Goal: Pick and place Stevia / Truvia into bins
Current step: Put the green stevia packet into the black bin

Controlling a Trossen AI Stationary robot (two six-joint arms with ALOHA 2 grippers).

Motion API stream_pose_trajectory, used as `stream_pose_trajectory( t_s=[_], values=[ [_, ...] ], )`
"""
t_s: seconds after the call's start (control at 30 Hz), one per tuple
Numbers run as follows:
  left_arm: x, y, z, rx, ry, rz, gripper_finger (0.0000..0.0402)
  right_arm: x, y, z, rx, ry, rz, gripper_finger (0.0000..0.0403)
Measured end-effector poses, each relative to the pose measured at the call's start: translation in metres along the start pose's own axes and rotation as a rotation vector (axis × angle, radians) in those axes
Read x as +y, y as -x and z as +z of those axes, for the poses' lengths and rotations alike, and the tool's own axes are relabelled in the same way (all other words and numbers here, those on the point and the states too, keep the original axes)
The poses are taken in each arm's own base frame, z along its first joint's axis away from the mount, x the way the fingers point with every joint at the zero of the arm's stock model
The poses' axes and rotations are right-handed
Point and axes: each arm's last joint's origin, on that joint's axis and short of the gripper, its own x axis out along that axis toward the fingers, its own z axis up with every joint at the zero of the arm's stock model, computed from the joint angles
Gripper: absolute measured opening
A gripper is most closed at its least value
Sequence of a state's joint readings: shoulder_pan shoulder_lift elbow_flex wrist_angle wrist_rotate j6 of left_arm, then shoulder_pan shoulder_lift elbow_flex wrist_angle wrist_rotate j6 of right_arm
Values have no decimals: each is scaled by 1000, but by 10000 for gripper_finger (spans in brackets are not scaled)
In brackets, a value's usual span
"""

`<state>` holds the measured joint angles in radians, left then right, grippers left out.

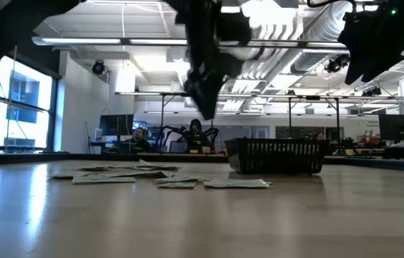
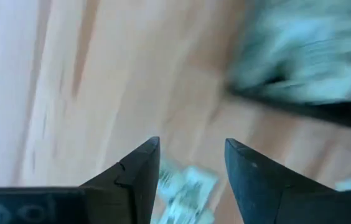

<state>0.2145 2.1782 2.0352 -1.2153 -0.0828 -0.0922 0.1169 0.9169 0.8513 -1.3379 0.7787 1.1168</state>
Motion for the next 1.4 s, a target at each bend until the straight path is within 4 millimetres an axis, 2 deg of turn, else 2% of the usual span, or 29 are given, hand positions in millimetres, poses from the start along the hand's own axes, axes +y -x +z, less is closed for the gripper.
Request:
stream_pose_trajectory(
  t_s=[0.13,0.23,0.4,0.57,0.7,0.8,0.9,1.13,1.23,1.3,1.4],
  values=[
    [31,-35,-18,170,239,-32,204,1,0,0,-1,-6,5,249],
    [42,-56,-28,217,301,-43,200,1,0,0,-2,-7,6,249],
    [47,-88,-46,266,341,-104,202,1,0,0,-2,-15,9,249],
    [44,-99,-55,264,374,-76,209,1,0,1,-3,-20,12,249],
    [44,-101,-54,246,371,-115,212,1,0,1,-4,-20,11,249],
    [44,-103,-54,236,356,-83,199,1,0,1,-4,-20,11,249],
    [45,-104,-52,207,338,-38,167,1,0,1,-4,-20,11,249],
    [48,-103,-42,105,288,42,64,1,0,1,-7,-20,10,249],
    [47,-94,-33,95,274,49,28,1,0,1,-5,-20,11,249],
    [46,-84,-24,75,249,58,28,1,0,1,-4,-21,12,249],
    [44,-51,-6,6,219,53,28,2,0,1,-4,-22,13,249]
  ],
)
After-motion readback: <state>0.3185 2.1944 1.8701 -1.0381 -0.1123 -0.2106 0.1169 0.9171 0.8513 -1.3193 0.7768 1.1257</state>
